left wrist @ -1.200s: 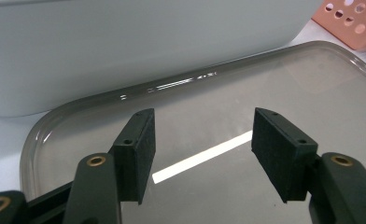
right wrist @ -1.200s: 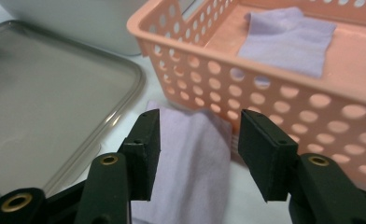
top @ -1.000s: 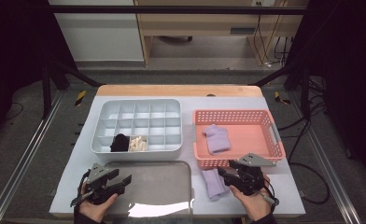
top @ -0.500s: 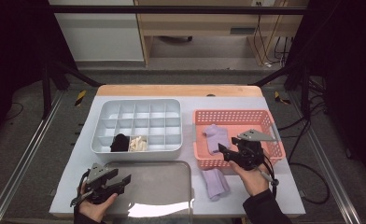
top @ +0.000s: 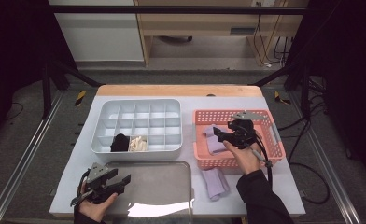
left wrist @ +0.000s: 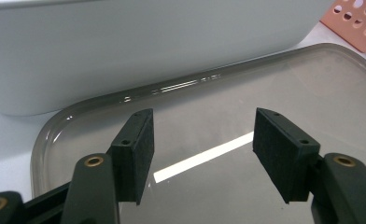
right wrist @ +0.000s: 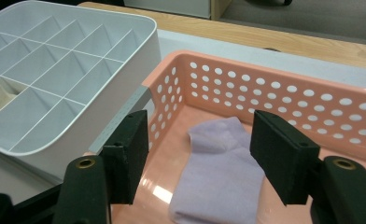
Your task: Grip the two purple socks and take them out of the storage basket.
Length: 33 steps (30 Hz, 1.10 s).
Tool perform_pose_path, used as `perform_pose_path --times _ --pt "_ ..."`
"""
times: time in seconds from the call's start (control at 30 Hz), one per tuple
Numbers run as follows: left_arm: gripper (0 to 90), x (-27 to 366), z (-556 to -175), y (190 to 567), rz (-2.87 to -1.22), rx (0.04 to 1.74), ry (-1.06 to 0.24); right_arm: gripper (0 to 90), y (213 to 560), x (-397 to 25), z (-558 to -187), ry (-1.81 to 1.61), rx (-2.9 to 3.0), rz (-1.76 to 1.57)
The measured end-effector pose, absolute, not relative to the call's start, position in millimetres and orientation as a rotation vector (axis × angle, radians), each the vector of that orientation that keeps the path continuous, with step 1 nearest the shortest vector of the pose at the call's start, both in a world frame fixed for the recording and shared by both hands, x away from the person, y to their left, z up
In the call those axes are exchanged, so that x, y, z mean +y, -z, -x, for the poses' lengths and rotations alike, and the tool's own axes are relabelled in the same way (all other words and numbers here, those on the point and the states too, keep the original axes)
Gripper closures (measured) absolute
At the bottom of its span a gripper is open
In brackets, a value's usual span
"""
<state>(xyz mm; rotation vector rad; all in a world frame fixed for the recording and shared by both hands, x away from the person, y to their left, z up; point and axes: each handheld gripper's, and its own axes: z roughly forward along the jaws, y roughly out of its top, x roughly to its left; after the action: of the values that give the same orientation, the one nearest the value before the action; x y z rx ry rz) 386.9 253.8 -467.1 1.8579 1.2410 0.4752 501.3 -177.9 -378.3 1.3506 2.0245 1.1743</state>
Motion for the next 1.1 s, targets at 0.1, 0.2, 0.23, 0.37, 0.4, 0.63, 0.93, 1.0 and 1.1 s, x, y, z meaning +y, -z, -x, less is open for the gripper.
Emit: perform_pose_path --times 0.1,0.2,0.23,0.37,0.4,0.63,0.93,1.0,1.1 --pt "37.9 254 -387 467 -1.859 1.240 -0.478 38.1 380 -175 -511 -1.154 2.034 -1.352" --pt "38.0 254 -387 467 -1.859 1.240 -0.480 38.3 380 -173 -520 -1.116 2.027 -1.338" --pt "38.0 254 -387 467 -1.860 1.240 -0.480 38.2 380 -173 -524 -1.113 2.021 -1.335" --pt "38.0 254 -387 467 -1.859 1.238 -0.479 37.0 378 -174 -537 -1.101 1.988 -1.350" --pt "37.9 254 -387 467 -1.859 1.237 -0.478 37.0 378 -174 -540 -1.092 1.979 -1.364" --pt "38.0 254 -388 467 -1.860 1.235 -0.477 36.8 387 -175 -559 -1.056 1.973 -1.414" --pt "38.0 254 -388 467 -1.864 1.234 -0.480 38.4 406 -170 -571 -0.978 2.014 -1.450" --pt "38.0 254 -388 468 -1.865 1.233 -0.480 39.1 411 -170 -573 -0.965 2.029 -1.458" --pt "38.0 254 -388 468 -1.864 1.232 -0.479 39.4 420 -171 -576 -0.954 2.047 -1.483"
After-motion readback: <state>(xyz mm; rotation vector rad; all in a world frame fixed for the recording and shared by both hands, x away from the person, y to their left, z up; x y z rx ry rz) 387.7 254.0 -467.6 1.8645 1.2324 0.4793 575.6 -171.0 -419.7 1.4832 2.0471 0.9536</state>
